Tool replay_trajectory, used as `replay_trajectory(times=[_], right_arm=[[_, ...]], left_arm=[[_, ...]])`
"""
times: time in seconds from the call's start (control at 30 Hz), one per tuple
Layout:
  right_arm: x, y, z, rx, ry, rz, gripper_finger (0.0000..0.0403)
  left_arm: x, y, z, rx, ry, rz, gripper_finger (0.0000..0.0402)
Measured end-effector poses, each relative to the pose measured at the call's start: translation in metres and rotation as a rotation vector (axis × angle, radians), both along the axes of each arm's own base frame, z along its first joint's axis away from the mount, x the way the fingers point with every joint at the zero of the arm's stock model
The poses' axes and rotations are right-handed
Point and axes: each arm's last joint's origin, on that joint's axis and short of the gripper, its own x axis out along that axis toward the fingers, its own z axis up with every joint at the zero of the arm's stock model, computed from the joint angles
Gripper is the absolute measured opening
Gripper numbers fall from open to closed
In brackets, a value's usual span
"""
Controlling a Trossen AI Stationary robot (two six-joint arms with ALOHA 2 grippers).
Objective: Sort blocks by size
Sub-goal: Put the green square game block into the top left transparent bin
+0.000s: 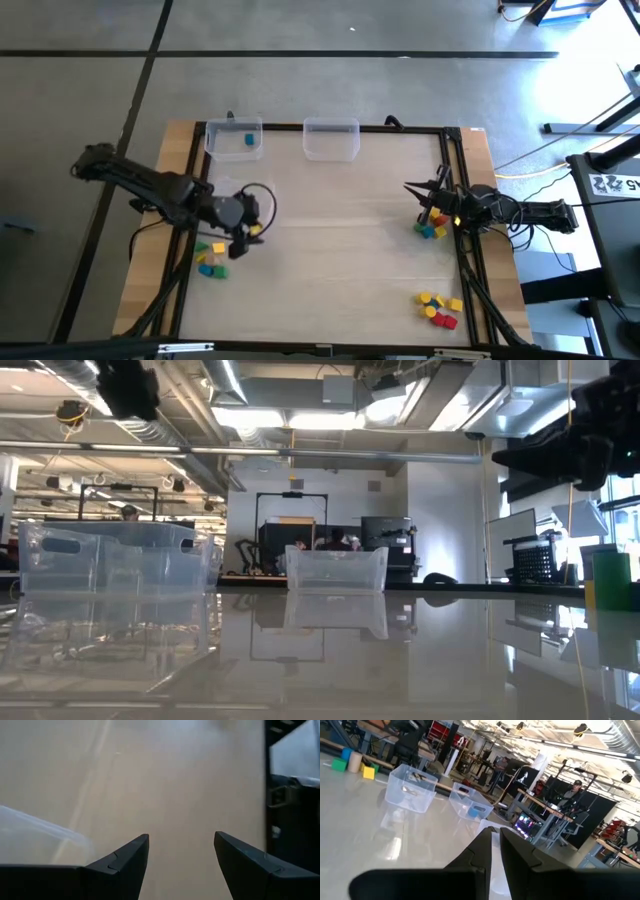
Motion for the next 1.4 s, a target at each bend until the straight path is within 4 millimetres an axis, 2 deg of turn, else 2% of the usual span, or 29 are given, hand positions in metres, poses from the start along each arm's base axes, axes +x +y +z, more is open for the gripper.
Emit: replay_trajectory(times=[0.37, 0.67, 0.87, 0.97, 1.4], right_arm=[[0.0, 0.0, 0.0, -0.026, 0.012, -0.006, 0.0044], [0.0, 0.0, 0.0, -0.032, 0.013, -0.007, 0.0044], [0.0, 0.0, 0.0, -0.031, 0.013, -0.007, 0.0044], [0.0, 0.0, 0.0, -0.031, 0.013, -0.007, 0.0044], [0.0, 0.0, 0.0, -0.03, 0.013, -0.006, 0.0044]], left_arm=[[0.005, -0.057, -0.032, -0.04, 0.149, -0.078, 0.0223], [-0.01, -0.093, -0.069, 0.024, 0.413, -0.137, 0.0223], [-0.02, -0.101, -0.088, 0.137, 0.565, -0.153, 0.0223], [-0.024, -0.101, -0.095, 0.174, 0.634, -0.105, 0.0223], [-0.023, -0.108, -0.118, 0.28, 0.73, -0.155, 0.0223]])
